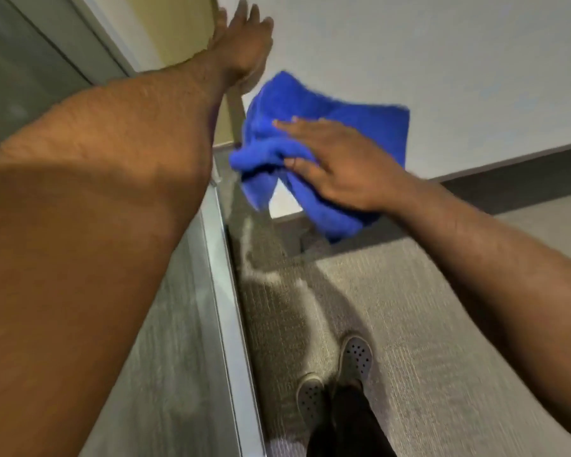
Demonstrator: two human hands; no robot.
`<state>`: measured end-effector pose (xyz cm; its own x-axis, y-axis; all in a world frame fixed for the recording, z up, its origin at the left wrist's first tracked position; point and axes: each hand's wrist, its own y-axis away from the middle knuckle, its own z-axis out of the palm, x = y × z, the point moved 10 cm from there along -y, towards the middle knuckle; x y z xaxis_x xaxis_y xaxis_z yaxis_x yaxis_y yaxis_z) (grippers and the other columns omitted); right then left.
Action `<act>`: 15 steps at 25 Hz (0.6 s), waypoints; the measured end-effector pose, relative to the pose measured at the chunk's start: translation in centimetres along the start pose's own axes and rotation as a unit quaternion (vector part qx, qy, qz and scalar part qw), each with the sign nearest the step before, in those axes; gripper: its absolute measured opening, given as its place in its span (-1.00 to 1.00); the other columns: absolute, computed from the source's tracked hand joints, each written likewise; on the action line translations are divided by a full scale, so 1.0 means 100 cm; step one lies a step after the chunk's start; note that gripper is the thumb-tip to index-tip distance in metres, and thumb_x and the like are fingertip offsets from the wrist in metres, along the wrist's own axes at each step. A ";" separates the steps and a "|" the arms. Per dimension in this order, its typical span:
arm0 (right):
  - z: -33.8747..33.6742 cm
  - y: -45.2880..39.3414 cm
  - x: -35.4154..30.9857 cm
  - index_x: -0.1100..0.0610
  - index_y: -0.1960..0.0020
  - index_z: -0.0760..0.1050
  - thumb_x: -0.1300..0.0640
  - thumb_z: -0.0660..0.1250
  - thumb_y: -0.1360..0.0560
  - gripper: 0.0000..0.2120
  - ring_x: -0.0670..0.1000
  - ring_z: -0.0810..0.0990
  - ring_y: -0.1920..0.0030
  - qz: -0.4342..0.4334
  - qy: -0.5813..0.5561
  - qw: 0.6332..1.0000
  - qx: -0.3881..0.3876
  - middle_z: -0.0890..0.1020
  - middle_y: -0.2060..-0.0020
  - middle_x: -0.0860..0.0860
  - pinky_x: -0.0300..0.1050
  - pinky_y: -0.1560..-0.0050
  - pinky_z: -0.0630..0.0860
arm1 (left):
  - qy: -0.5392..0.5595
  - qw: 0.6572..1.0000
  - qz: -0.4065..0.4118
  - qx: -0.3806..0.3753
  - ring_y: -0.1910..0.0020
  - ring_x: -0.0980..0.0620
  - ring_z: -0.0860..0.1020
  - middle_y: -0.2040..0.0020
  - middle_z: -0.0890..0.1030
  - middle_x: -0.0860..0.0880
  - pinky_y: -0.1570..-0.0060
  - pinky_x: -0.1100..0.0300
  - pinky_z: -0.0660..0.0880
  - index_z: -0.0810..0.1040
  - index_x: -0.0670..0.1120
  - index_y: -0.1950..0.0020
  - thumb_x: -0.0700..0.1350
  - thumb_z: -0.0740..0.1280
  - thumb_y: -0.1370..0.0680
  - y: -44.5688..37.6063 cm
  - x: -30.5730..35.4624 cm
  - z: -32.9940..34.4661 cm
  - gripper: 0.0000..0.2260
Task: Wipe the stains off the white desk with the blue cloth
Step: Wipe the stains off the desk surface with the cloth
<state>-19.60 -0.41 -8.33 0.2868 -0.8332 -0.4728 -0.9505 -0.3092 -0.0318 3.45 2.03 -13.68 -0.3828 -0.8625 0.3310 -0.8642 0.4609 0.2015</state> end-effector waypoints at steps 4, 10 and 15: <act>0.023 -0.060 -0.011 0.05 -0.40 0.36 -0.12 0.02 -0.60 -0.55 0.07 0.14 -0.51 -0.045 0.167 0.984 -0.051 0.33 -0.47 -0.02 0.10 -0.48 0.06 | 0.084 0.991 0.043 0.094 -0.23 0.20 0.53 -0.38 0.40 -0.01 -0.14 0.37 0.43 0.44 0.02 -0.22 0.21 0.11 -0.52 0.015 -0.006 -0.024 -0.60; 0.036 -0.070 -0.036 0.16 -0.06 0.57 -0.06 0.03 -0.56 -0.58 0.08 0.33 -0.34 -0.119 0.232 0.962 -0.075 0.60 -0.12 0.06 0.14 -0.47 0.07 | 0.244 0.969 0.012 -0.036 -0.57 0.15 -0.03 -0.61 -0.14 0.07 -0.54 0.11 -0.16 0.00 0.07 -0.58 0.36 0.06 -0.51 0.033 0.003 -0.011 -0.28; 0.034 -0.053 -0.048 0.14 0.01 0.56 -0.07 0.04 -0.57 -0.60 0.08 0.42 -0.24 -0.129 0.184 0.970 -0.095 0.62 -0.07 0.10 0.10 -0.48 0.07 | 0.121 0.992 0.018 0.001 -0.59 -0.08 -0.08 -0.62 -0.07 -0.13 -0.54 -0.03 -0.12 -0.02 -0.03 -0.58 0.17 -0.05 -0.62 0.022 0.003 -0.015 -0.43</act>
<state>-16.35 6.78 -8.86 0.5678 -0.8137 -0.1242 -0.8128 -0.5781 0.0721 1.90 3.12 -11.72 -0.3232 -0.7698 0.5504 -0.8526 0.4893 0.1836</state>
